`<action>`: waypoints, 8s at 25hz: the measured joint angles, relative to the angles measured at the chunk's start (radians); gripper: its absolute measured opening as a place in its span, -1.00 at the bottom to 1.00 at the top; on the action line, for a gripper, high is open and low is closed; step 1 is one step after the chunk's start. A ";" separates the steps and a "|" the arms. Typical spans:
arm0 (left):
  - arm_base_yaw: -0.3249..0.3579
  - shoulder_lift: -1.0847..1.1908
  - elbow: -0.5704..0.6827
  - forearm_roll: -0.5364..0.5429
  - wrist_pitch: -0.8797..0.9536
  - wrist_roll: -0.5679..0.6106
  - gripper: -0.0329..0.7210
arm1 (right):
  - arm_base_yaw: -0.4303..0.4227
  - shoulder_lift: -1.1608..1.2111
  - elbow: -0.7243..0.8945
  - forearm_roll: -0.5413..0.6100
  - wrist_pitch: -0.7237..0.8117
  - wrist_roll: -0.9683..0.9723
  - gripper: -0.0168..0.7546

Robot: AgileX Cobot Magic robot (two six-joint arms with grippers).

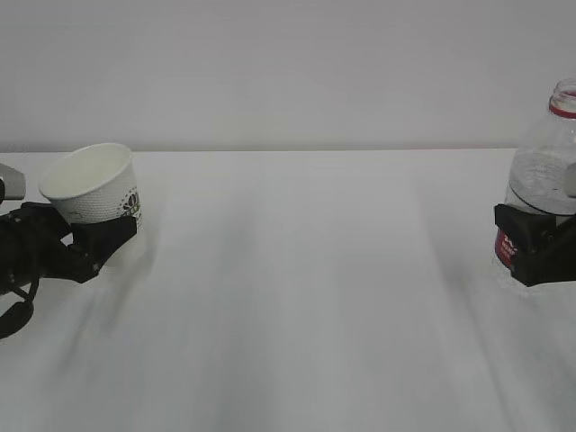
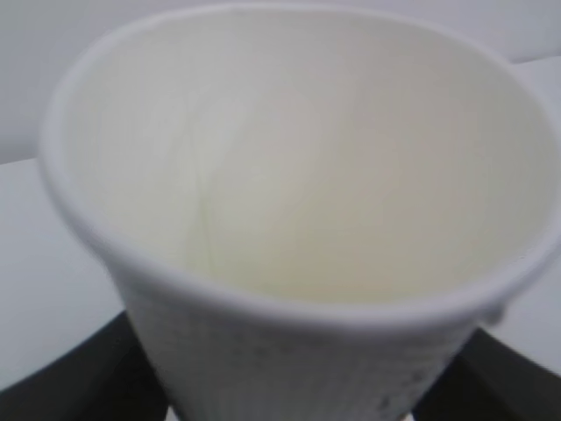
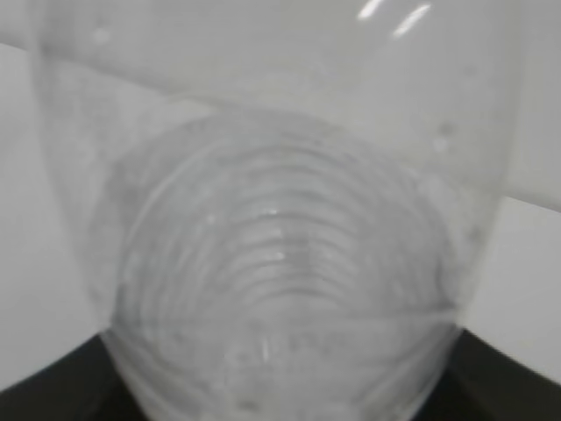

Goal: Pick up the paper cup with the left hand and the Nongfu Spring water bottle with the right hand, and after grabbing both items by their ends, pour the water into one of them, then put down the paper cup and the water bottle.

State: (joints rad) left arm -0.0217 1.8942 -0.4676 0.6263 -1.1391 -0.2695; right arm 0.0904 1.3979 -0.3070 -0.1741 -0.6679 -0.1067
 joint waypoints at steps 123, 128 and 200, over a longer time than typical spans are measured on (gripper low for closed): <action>-0.631 -0.009 -0.140 0.240 0.089 -0.027 0.48 | 0.000 0.000 -0.047 -0.305 -0.071 0.036 0.27; -0.631 -0.009 -0.140 0.240 0.089 -0.026 0.48 | 0.034 0.000 -0.075 -0.333 -0.037 0.048 0.27; -0.589 -0.009 -0.140 0.263 0.040 0.011 0.48 | 0.250 0.155 -0.338 -0.381 -0.049 -0.430 0.27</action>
State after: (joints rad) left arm -0.6106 1.8847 -0.6078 0.8896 -1.0988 -0.2583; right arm 0.3409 1.5528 -0.6449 -0.5554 -0.7170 -0.5364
